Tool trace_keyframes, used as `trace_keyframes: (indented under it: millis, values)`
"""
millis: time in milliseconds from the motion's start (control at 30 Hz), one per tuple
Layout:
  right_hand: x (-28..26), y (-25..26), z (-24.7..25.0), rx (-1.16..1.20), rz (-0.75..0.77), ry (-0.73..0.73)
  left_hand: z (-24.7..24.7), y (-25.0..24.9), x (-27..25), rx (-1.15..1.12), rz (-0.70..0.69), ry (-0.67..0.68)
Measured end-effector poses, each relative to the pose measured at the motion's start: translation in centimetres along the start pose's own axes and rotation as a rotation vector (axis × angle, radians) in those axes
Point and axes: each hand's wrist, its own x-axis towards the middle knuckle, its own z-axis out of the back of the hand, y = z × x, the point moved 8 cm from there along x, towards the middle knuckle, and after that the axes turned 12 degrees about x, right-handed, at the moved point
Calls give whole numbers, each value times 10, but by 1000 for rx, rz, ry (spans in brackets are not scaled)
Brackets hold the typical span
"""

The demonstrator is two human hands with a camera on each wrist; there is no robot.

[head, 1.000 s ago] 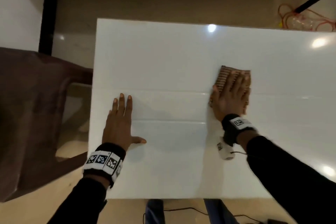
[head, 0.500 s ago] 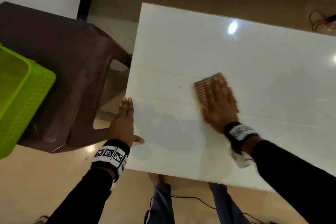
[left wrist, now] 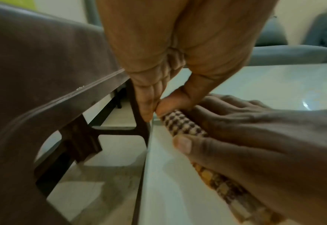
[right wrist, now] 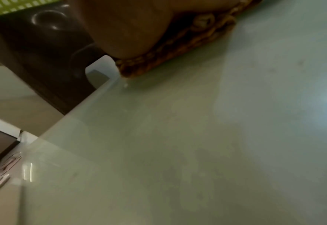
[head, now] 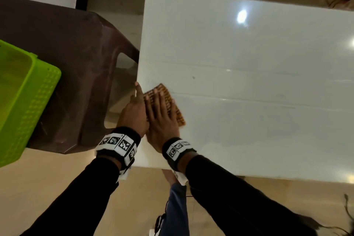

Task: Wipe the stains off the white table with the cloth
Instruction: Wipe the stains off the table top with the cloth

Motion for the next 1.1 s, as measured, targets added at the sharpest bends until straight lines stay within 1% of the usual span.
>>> trace_keyframes:
  millis: [67, 133, 167, 267, 333, 367, 433, 467, 500, 567, 600, 667, 733, 800, 867, 900, 967, 1000, 1100]
  values:
    - [-4, -11, 5, -50, 80, 13, -4, -21, -4, 105, -48, -34]
    - [-12, -53, 23, -45, 112, -44, -13, -47, -10, 156, -109, -55]
    - [-19, -86, 35, -12, 79, -77, -19, -60, -12, 162, -142, -55]
    - [-57, -210, 83, 41, -125, -173, -36, -110, -16, 137, -204, -70]
    - [-90, -281, 111, 51, -213, -195, -41, -142, -22, 83, -243, -119]
    - [-113, -319, 123, 40, -243, -190, -48, -168, -27, 83, -286, -130]
    - [-160, -394, 142, 38, -320, -171, -69, -212, -38, 210, -365, -120]
    - [-183, -433, 151, 60, -391, -178, -77, -225, -41, 249, -362, -106]
    - [-211, -474, 162, 97, -494, -202, -84, -235, -42, 259, -334, -88]
    - [-273, -550, 185, 182, -736, -283, -92, -250, -41, 248, -268, -74]
    - [-302, -580, 193, 208, -831, -314, -92, -256, -40, 255, -250, -83]
    - [-339, -610, 201, 221, -917, -334, -93, -255, -40, 280, -238, -86]
    - [-355, -618, 199, 211, -948, -339, -94, -255, -41, 290, -235, -73]
    - [-352, -612, 195, 239, -998, -381, -92, -256, -40, 280, -233, -77]
    - [-333, -587, 189, 261, -1022, -421, -91, -258, -40, 280, -235, -67]
    - [-318, -565, 181, 259, -1001, -407, -90, -258, -41, 271, -238, -56]
    - [-282, -501, 156, 227, -895, -370, -85, -256, -40, 254, -256, -28]
    - [-260, -461, 142, 222, -831, -363, -81, -256, -38, 246, -273, -13]
    - [-186, -318, 91, 248, -628, -326, -66, -245, -35, 251, -338, -3]
